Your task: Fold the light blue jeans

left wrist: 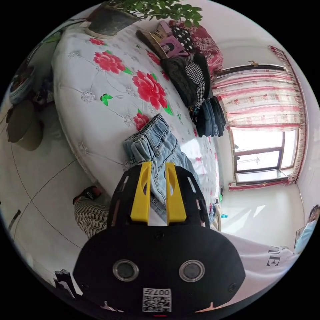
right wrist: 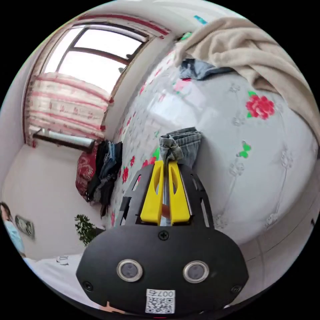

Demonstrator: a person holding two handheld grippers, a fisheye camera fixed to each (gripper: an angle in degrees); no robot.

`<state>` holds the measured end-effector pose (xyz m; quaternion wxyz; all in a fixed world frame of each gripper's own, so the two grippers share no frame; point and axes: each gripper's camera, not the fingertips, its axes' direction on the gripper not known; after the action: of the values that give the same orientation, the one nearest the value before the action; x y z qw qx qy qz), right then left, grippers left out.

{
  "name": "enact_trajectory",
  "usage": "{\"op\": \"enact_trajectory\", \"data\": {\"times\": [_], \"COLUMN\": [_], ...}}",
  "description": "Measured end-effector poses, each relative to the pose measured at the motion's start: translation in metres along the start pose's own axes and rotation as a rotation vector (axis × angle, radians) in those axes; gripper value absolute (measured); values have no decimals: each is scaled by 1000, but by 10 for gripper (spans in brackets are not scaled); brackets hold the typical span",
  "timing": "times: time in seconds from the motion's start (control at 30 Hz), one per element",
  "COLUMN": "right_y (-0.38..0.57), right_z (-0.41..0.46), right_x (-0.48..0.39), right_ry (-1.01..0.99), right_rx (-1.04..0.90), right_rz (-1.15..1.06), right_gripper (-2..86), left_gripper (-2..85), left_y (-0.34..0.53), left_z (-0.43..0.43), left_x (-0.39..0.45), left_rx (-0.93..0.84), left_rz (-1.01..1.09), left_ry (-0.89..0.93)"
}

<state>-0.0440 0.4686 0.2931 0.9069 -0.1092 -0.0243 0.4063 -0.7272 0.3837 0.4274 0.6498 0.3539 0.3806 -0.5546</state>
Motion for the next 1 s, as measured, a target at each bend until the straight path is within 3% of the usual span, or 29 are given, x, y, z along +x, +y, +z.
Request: {"op": "enact_trajectory", "data": {"times": [0.13, 0.23, 0.33, 0.43, 0.5, 0.77, 0.9, 1.0], "right_y": [15, 62, 127, 190, 218, 197, 199, 196], "right_z": [40, 87, 160, 240, 268, 248, 259, 245], "right_x": [-167, -248, -285, -284, -279, -288, -281, -288], "right_ry": [-53, -132, -105, 38, 142, 12, 62, 35], "right_rx": [-181, -362, -581, -868, -960, -916, -936, -833], "right_rz": [-603, -897, -1043, -1042, -1048, -938, -888, -845], "right_gripper": [0, 1, 3, 9, 14, 25, 18, 7], "left_gripper": [92, 111, 131, 139, 140, 144, 163, 175], "left_y": [-14, -25, -32, -39, -44, -45, -46, -51], "left_z": [-21, -12, 5, 16, 19, -4, 16, 43], "left_x": [-10, -21, -34, -41, -45, -66, -76, -80], "left_rx": [88, 39, 14, 19, 8, 67, -14, -72], "left_rz": [-20, -18, -42, -61, -57, -33, -33, -43], "left_ry": [14, 35, 63, 84, 82, 151, 145, 202]}}
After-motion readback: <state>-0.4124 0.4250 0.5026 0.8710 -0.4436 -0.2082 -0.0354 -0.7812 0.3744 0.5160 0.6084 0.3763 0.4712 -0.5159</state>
